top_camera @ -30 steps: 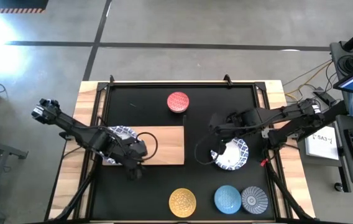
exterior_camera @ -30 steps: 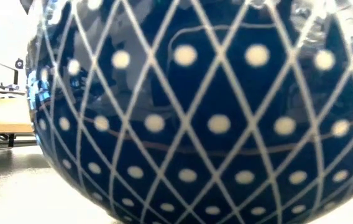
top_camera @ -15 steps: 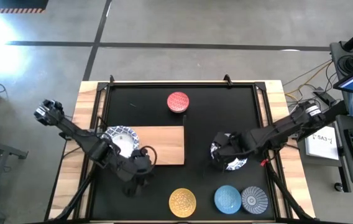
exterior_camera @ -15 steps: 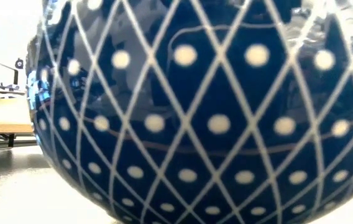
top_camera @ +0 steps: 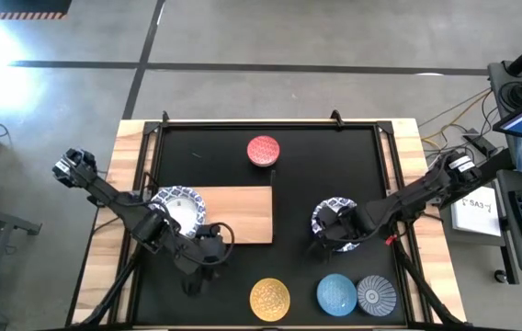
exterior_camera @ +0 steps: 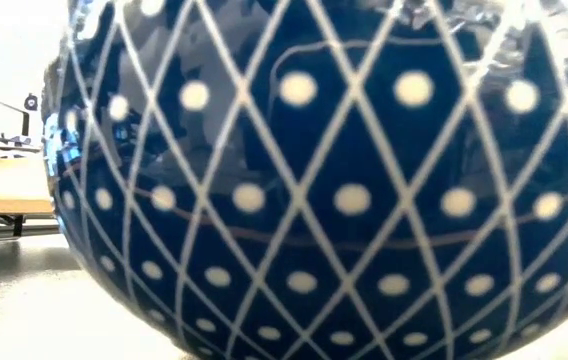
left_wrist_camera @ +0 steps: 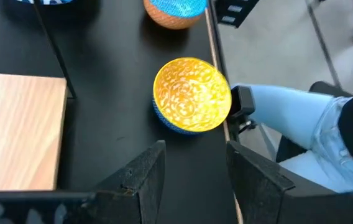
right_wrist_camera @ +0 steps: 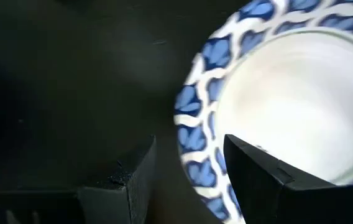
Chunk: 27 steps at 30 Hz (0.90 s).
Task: Place and stack bowls onto a shelf
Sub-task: Stack the blue patterned bowl on top of the blue patterned bowl on the shelf
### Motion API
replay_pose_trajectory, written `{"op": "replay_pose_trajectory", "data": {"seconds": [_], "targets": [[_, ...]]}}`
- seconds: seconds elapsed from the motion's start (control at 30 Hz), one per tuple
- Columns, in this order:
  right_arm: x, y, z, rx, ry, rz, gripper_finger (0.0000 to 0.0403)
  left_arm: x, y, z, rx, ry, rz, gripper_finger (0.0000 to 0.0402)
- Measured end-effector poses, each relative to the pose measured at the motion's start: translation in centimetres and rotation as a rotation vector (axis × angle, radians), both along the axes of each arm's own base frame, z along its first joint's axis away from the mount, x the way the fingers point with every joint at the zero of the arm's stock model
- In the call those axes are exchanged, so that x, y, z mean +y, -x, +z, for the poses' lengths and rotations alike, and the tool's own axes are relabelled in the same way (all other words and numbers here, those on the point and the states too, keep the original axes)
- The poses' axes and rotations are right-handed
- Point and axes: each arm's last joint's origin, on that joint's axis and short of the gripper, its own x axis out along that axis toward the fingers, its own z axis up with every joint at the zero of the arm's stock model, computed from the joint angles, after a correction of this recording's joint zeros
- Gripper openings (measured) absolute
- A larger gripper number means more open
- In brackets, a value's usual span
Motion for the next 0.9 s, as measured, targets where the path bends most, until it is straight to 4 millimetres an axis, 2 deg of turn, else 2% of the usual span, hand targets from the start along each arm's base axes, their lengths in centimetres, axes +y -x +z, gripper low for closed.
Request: {"op": "replay_pose_trajectory", "data": {"seconds": [0.2,0.37,0.53,0.73,0.9], "targets": [[0.1,0.0,-1.0,-0.039,-0.025,-0.021,0.0178,0.4,0.4,0.4,0.002,-0.056,-0.013,0.0152],[0.3,-0.1,-2.8,0.018,0.004,-0.04,0.0178,0.8,0.7,0.8,-0.012,-0.107,-0.015,0.0152],[1.0,-1.1,-4.5,0.091,0.018,0.002,0.0178,1.1,0.6,0.9,-0.008,-0.114,-0.008,0.0152],[1.7,-2.8,-4.8,0.121,0.047,0.086,0.0168,1.3,0.5,0.9,-0.011,-0.119,-0.005,0.0152],[2.0,-3.4,-4.0,0.204,0.087,0.137,0.012,1.4,0.5,0.9,-0.015,-0.125,-0.008,0.0152]]}}
